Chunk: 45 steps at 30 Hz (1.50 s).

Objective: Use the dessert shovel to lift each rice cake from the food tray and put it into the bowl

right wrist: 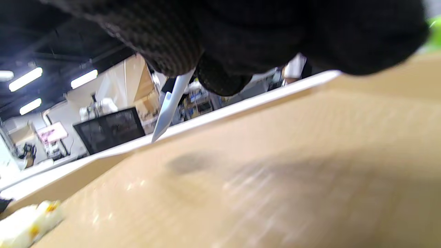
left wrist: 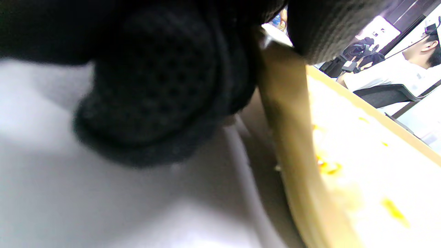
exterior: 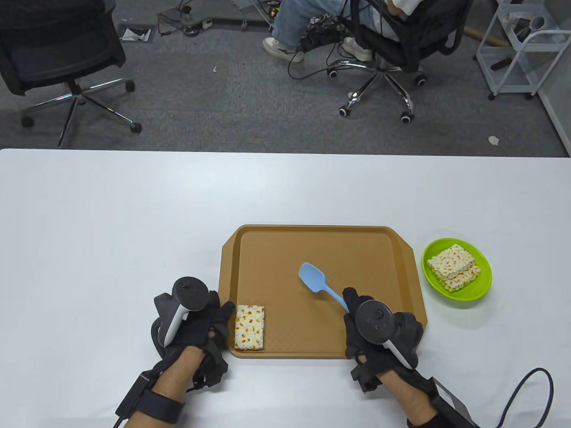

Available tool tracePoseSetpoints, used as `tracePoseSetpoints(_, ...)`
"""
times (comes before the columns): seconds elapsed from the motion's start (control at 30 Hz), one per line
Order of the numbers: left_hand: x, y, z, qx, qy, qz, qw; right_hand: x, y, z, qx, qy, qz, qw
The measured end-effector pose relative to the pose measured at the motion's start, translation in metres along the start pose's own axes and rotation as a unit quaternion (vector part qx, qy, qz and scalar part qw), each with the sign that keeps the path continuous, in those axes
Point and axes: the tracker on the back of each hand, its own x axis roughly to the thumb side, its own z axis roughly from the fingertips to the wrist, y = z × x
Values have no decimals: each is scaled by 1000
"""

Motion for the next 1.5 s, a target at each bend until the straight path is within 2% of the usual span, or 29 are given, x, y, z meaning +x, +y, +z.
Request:
tracePoseSetpoints(0.13, 0, 0, 0, 0, 0, 1, 1000, 18, 12, -6, 25, -40, 22, 999)
tracePoseSetpoints(0.33, 0, 0, 0, -2, -1, 3, 1000, 32, 26, 0, 52, -104, 41, 992)
tracePoseSetpoints(0.47, 0, 0, 0, -2, -1, 3, 1000, 36, 25, 3, 54, -153, 53, 985)
tracePoseSetpoints(0.57, 0, 0, 0, -2, -1, 3, 1000, 31, 23, -1, 74, -149, 38, 985)
tracePoseSetpoints(0.67, 0, -1, 0, -2, -1, 4, 1000, 21, 20, -9, 112, -137, 4, 984)
tracePoseSetpoints(0.77, 0, -1, 0, -2, -1, 4, 1000, 8, 20, -16, 174, -110, -43, 978)
tracePoseSetpoints(0.87, 0, -1, 0, -3, -2, 5, 1000, -5, 27, -21, 246, -72, -100, 961)
tracePoseSetpoints(0.93, 0, -1, -1, -3, -2, 5, 1000, -10, 34, -21, 286, -74, -131, 946)
tracePoseSetpoints(1.07, -1, -1, -1, -3, -2, 5, 1000, -6, 41, -16, 291, -75, -145, 943)
tracePoseSetpoints(1.5, 0, 0, -1, -3, -2, 3, 1000, 27, 58, 3, 255, -74, -152, 952)
